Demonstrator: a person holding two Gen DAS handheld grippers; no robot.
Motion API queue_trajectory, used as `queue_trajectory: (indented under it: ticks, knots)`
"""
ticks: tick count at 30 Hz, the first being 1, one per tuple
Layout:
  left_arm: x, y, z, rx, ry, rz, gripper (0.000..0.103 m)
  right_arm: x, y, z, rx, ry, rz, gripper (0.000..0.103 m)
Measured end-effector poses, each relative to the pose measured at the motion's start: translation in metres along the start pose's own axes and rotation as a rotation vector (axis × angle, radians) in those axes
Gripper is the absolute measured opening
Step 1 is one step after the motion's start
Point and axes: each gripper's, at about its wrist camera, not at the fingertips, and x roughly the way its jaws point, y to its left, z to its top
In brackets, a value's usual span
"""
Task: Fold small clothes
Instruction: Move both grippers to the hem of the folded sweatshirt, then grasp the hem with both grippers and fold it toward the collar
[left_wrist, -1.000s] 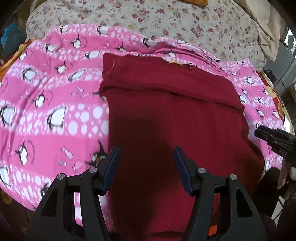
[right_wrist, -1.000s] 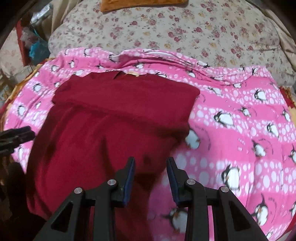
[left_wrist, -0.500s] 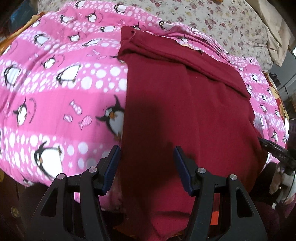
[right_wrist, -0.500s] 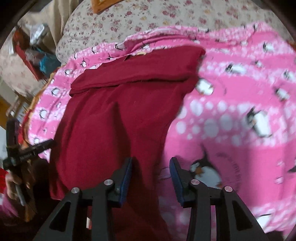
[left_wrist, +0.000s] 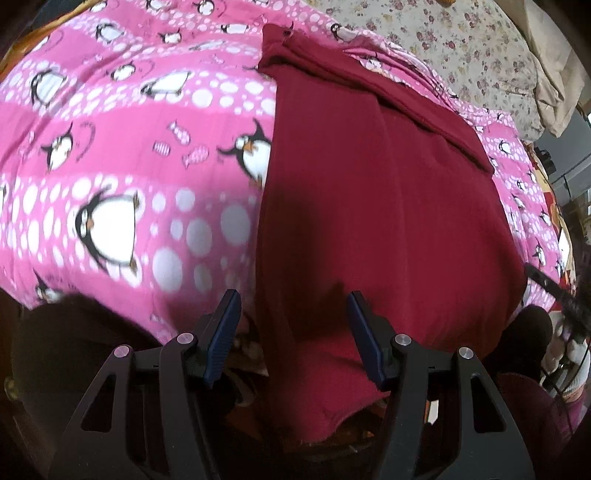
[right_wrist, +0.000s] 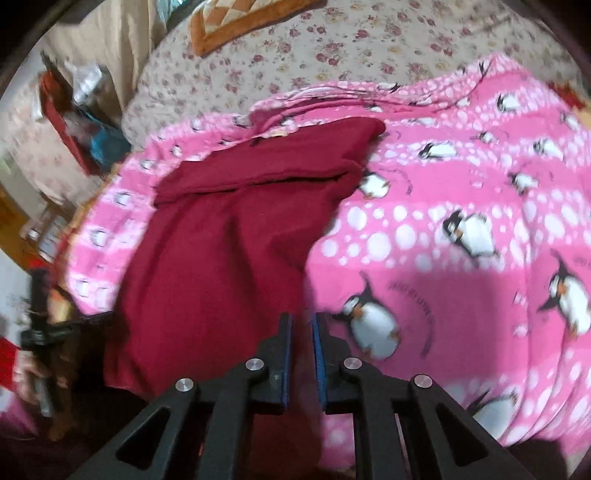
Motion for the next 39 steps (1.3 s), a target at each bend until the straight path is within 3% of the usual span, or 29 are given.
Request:
queue_trajectory:
  ticks: [1,3,14,20,25,27,28,29,30,33,39]
  knots:
    - [0.001,0.000,-0.003,-0.002,0.008,-0.004,0.059,0.000,0.001,-0.003,-0.009,0.017,-0.002,0.040]
    - [0.006,0.002,-0.010,-0.009,0.035,-0.012,0.059,0.000,0.002,-0.015,-0.021,0.070,0.003,0.049]
    - [0.038,-0.002,-0.031,-0.015,0.144,-0.006,0.059,0.039,0.009,-0.062,0.002,0.284,0.042,0.049]
    - [0.045,-0.002,-0.032,-0.027,0.150,-0.007,0.059,0.050,0.014,-0.065,0.002,0.314,0.052,0.049]
    - [0.046,-0.003,-0.033,-0.035,0.139,-0.014,0.058,0.053,0.021,-0.065,-0.003,0.294,0.024,0.039]
    - [0.043,-0.004,-0.035,-0.023,0.135,-0.027,0.036,0.051,0.025,-0.065,-0.019,0.282,0.031,0.030]
    - [0.040,-0.003,-0.034,-0.017,0.134,-0.032,0.031,0.050,0.028,-0.065,-0.027,0.271,0.047,0.022]
    - [0.038,-0.004,-0.035,-0.011,0.130,-0.043,0.015,0.046,0.030,-0.065,-0.034,0.253,0.078,0.019]
    - [0.035,-0.004,-0.034,-0.010,0.125,-0.064,0.011,0.044,0.032,-0.064,-0.038,0.236,0.100,0.017]
    - [0.014,-0.002,-0.025,-0.005,0.089,-0.116,0.008,0.032,0.035,-0.059,-0.019,0.173,0.179,0.015]
    - [-0.040,0.002,0.014,-0.013,-0.064,-0.188,0.007,0.010,0.033,-0.034,0.067,0.059,0.317,0.015]
